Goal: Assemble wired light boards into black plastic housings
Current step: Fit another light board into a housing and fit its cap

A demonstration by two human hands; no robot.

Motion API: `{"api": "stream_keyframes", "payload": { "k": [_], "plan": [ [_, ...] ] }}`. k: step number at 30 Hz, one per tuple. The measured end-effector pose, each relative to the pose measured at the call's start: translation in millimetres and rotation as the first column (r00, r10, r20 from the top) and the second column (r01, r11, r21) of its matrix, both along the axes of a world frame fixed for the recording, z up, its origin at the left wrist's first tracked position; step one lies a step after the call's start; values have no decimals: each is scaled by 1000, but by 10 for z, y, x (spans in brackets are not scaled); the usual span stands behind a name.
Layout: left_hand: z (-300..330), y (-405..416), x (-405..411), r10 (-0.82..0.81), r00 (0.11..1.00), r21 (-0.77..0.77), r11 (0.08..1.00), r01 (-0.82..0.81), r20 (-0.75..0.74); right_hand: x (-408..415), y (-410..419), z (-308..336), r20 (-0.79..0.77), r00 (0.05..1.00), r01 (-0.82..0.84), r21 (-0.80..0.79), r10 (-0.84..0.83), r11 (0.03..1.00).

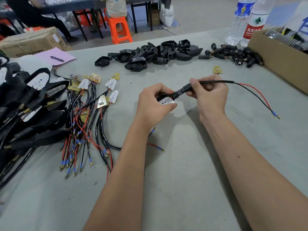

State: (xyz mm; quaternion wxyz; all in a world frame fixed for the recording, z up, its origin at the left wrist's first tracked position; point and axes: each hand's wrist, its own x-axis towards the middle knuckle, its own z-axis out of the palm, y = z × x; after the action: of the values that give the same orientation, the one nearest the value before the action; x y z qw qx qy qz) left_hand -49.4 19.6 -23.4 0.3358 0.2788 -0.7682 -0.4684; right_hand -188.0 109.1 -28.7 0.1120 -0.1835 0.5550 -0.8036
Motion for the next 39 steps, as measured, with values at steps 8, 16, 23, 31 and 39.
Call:
{"api": "stream_keyframes", "payload": {
  "k": [8, 16, 23, 31, 39],
  "plan": [
    [-9, -49, 27, -37, 999, 88, 995, 39, -29, -17, -11, 13, -52, 997, -57, 11, 58, 998],
    [-25, -38, -4, -6, 1000, 15, 1000, 6, -3, 53, -54, -36, -59, 990, -128, 56, 131, 990],
    [8, -48, 10, -31, 999, 274, 961, 42, -44, -54, -42, -44, 151, 988, 36, -20, -32, 999],
    [-15, -40, -55, 255, 967, 459, 859, -228, 3, -44, -26, -26, 23, 994, 105, 30, -105, 994],
    [34, -59, -11, 308, 942, 616, 770, -165, -133, -23, -6, 1, 51, 998, 31, 64, -34, 997]
  ]
}}
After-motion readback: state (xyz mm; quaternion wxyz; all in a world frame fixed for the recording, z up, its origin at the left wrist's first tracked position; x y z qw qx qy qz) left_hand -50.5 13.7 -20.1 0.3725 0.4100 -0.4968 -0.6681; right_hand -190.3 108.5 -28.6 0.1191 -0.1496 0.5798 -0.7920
